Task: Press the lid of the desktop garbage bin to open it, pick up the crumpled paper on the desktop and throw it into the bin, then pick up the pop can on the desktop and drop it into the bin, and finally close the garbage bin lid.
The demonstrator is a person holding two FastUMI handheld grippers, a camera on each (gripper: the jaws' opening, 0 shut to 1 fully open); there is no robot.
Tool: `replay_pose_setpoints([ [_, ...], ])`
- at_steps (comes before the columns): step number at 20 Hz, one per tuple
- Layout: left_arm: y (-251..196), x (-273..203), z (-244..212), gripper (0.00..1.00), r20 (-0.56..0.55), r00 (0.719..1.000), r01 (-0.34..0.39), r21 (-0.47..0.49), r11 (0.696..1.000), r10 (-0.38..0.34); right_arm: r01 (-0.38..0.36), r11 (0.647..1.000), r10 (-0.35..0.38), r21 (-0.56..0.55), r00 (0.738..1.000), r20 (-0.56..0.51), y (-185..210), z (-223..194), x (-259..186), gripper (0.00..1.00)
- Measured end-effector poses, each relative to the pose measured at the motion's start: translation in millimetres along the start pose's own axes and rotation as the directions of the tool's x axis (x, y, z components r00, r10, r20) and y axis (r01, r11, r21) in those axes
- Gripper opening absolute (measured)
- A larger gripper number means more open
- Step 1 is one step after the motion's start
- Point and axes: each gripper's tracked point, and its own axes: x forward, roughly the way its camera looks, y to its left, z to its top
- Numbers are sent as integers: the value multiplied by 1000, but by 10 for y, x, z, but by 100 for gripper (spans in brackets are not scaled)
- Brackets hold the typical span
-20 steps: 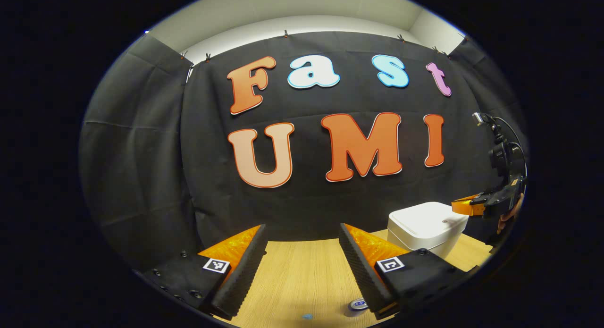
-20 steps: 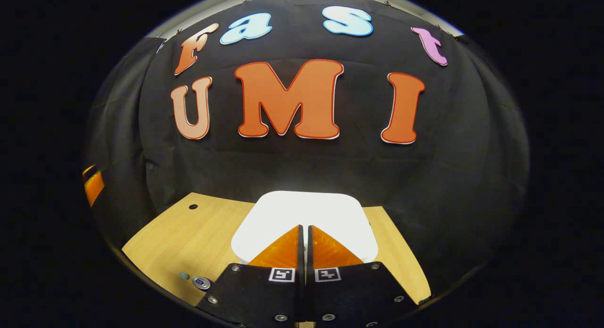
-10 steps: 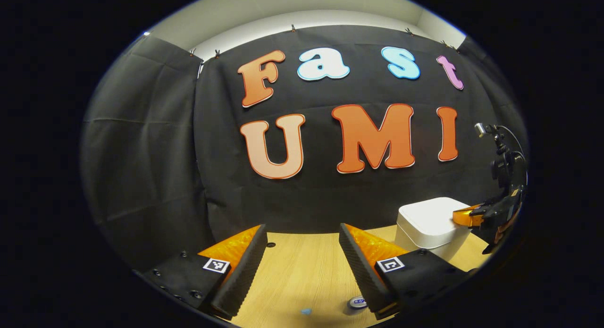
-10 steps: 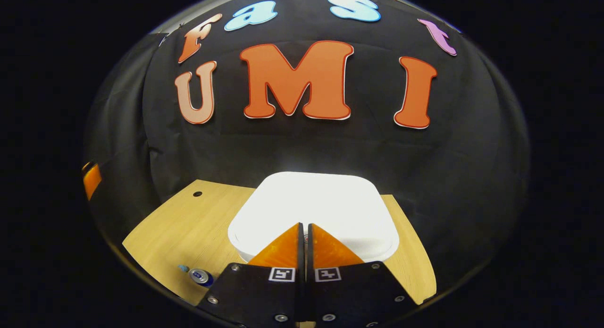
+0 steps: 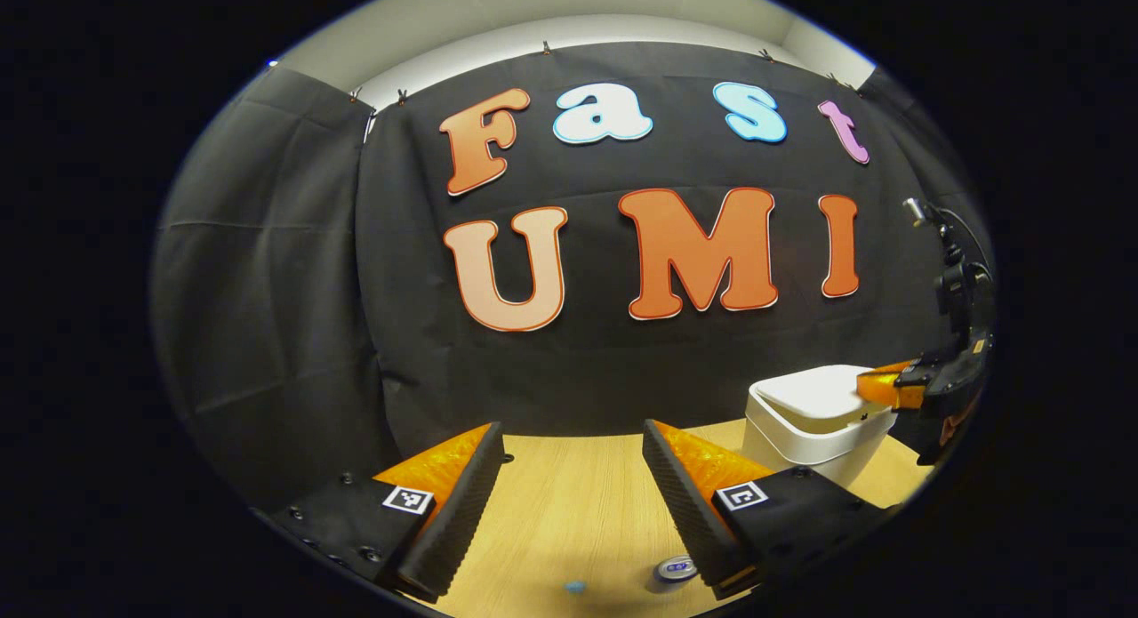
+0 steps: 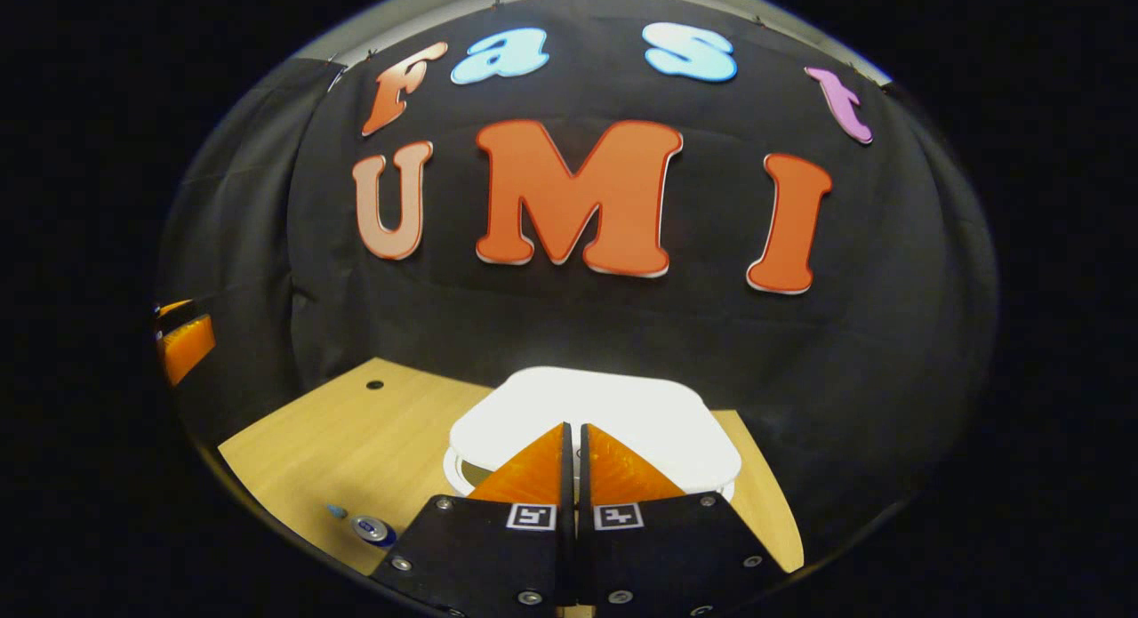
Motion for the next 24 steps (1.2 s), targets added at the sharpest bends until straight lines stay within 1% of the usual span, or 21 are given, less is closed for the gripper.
replay_pose_setpoints([
  [3, 162, 88, -64, 99, 10, 999, 35, 10, 999, -35, 45, 999, -41, -27, 992, 116, 88, 302, -131, 1],
  [5, 266, 166, -142, 99, -1, 998, 55, 8, 998, -55, 51, 998, -44, -47, 987, 153, 180, 388, -238, 2],
  [7, 323, 243, -254, 99, -20, 996, 86, 3, 996, -85, 43, 998, -33, -54, 986, 165, 419, 421, -262, 2],
  [9, 368, 296, -400, 99, -46, 993, 113, 8, 994, -113, 18, 999, -12, -45, 990, 143, 627, 276, -314, 4],
  [11, 377, 332, -565, 100, -81, 986, 148, 9, 989, -146, 20, 1000, -18, -16, 992, 123, 792, 107, -377, 12],
  [12, 370, 341, -652, 99, -101, 981, 164, 8, 986, -163, 2, 1000, -1, -7, 994, 109, 930, 12, -407, 20],
  [13, 366, 356, -765, 99, -121, 977, 179, 5, 984, -177, -10, 1000, 11, -8, 996, 84, 1035, -115, -440, 24],
  [14, 364, 359, -857, 99, -143, 971, 196, -1, 981, -194, -15, 1000, 16, -12, 998, 56, 1127, -234, -460, 35],
  [15, 340, 369, -951, 100, -160, 964, 212, -10, 977, -211, -24, 1000, 25, -13, 999, 28, 1214, -353, -485, 41],
  [17, 308, 384, -1141, 100, -200, 948, 246, -23, 969, -246, -43, 999, 42, -3, 999, -26, 1362, -560, -534, 60],
  [20, 214, 406, -1447, 100, -267, 916, 299, -47, 953, -300, -70, 998, 71, 8, 992, -102, 1565, -892, -610, 78],
  [21, 167, 385, -1559, 100, -284, 904, 317, -56, 947, -320, -75, 997, 76, 8, 990, -122, 1617, -990, -620, 81],
  [22, 132, 387, -1656, 95, -299, 892, 335, -62, 940, -338, -82, 997, 83, 12, 986, -145, 1666, -1104, -638, 84],
  [23, 103, 383, -1778, 100, -317, 879, 352, -69, 933, -355, -93, 996, 95, 19, 981, -171, 1727, -1216, -652, 86],
  [24, 79, 374, -1886, 95, -336, 867, 366, -74, 928, -369, -106, 994, 109, 25, 975, -195, 1808, -1330, -667, 88],
])
